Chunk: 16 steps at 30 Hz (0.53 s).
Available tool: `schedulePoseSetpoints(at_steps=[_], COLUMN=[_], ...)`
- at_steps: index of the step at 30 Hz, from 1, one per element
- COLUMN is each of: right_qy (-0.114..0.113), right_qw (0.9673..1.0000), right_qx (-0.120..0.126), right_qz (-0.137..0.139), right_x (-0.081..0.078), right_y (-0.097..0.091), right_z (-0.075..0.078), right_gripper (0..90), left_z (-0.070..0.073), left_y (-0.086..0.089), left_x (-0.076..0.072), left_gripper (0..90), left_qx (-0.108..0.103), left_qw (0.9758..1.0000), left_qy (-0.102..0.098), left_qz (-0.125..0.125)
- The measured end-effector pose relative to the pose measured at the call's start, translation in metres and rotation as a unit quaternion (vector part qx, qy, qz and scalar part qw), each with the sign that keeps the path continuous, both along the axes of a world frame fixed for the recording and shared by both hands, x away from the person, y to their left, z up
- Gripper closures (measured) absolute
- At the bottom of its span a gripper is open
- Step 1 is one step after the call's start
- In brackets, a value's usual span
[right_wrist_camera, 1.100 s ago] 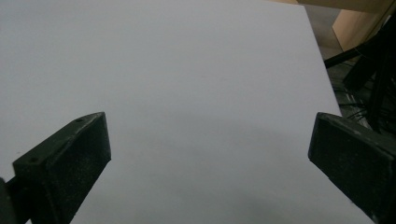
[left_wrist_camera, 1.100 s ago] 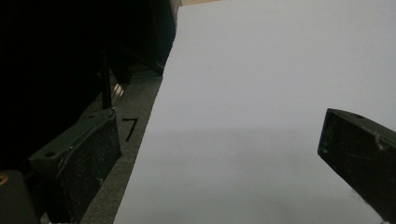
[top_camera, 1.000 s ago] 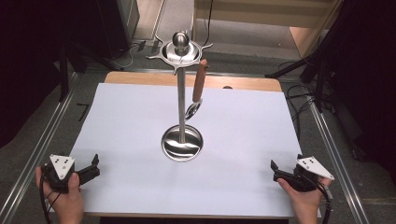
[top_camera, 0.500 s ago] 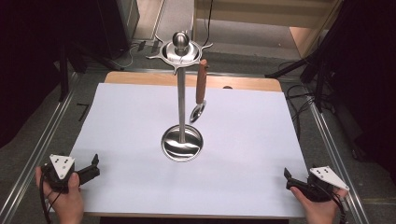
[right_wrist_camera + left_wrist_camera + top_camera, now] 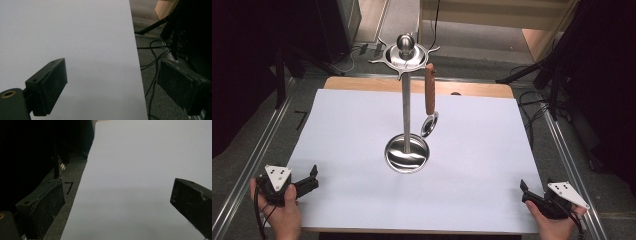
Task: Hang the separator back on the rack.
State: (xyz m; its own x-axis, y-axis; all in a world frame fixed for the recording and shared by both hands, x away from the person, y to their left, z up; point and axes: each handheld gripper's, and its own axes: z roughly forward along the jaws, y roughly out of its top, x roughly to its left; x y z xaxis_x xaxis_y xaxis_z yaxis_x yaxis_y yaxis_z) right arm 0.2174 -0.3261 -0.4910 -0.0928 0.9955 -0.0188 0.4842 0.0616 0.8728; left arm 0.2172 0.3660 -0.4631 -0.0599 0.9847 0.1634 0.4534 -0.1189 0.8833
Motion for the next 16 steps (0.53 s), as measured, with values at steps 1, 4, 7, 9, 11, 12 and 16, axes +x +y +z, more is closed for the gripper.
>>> schedulePoseSetpoints(at_steps=[1,4,7,9,11,12,16], right_qy=[0.0,0.002,0.002,0.002,0.002,0.002,0.002], right_qw=[1.0,1.0,1.0,1.0,1.0,1.0,1.0], right_qx=[0.003,0.0,-0.008,-0.008,-0.005,-0.005,-0.005], right_qz=[-0.002,-0.002,-0.001,0.0,-0.003,-0.003,-0.001], right_x=[0.0002,0.0002,0.0004,0.0005,0.0003,0.0003,0.0004], right_y=[-0.0005,0.0002,0.0015,0.0015,0.0012,0.0012,0.0014], right_z=[0.0,0.0,-0.0001,-0.0001,-0.0001,-0.0001,0.0], right_gripper=[9.7,10.5,11.6,11.7,12.2,12.2,12.9], left_z=[0.0,-0.0001,-0.0001,-0.0001,-0.0002,-0.0002,-0.0003], left_y=[-0.0002,-0.0006,-0.0007,-0.0007,-0.0008,-0.001,-0.001], left_x=[0.0007,0.0011,0.0011,0.0011,0.0012,0.0013,0.0017], left_gripper=[0.3,0.3,0.3,0.3,0.3,0.3,0.3], left_qx=[0.003,0.004,0.004,0.004,0.005,0.005,0.005], left_qw=[1.0,1.0,1.0,1.0,1.0,1.0,1.0], left_qy=[0.004,0.007,0.007,0.006,0.007,0.006,0.008], left_qz=[0.001,0.0,0.001,0.001,0.001,0.001,0.002])
